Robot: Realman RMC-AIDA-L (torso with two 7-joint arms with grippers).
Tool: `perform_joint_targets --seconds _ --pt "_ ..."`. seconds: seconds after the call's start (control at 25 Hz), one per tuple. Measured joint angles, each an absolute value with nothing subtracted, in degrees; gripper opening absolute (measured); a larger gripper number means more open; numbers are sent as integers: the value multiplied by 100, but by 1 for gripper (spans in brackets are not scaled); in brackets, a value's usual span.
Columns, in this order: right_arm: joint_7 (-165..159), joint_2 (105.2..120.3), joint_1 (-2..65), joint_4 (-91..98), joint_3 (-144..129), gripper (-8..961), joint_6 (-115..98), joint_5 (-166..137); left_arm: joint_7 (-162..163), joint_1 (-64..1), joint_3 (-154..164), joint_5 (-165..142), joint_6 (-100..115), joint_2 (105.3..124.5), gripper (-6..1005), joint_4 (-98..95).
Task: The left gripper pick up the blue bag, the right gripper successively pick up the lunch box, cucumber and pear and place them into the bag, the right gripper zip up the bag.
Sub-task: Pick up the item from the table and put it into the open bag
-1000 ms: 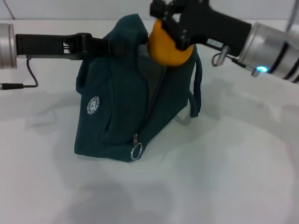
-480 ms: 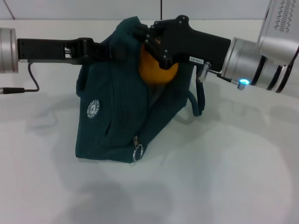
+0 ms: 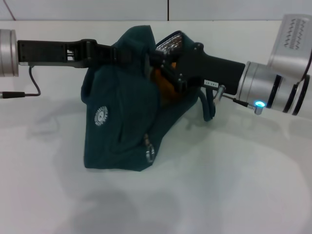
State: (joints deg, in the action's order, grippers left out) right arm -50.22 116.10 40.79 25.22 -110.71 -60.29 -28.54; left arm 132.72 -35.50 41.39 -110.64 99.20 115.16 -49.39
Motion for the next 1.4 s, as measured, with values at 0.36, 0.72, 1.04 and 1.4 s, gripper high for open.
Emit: perform_joint_targets --seconds 0.36,0.72,1.04,1.4 --pt "-5314 11593 4154 2575 -11172 110 -5996 -2902 13298 -3561 4140 -11056 9976 11513 53 -4939" --pt "-5562 11579 4076 2589 -11160 118 -6596 -2881 13284 -3536 4124 -11066 9977 11486 53 -4939" --pt "-5757 11590 4034 2512 -11121 126 -6612 -2900 13277 -3579 4122 -11077 9967 11472 53 -4939" --pt "-6495 11593 4136 2536 -11175 135 -6284 -3464 13272 -3568 4095 -11063 9958 11461 53 -4939"
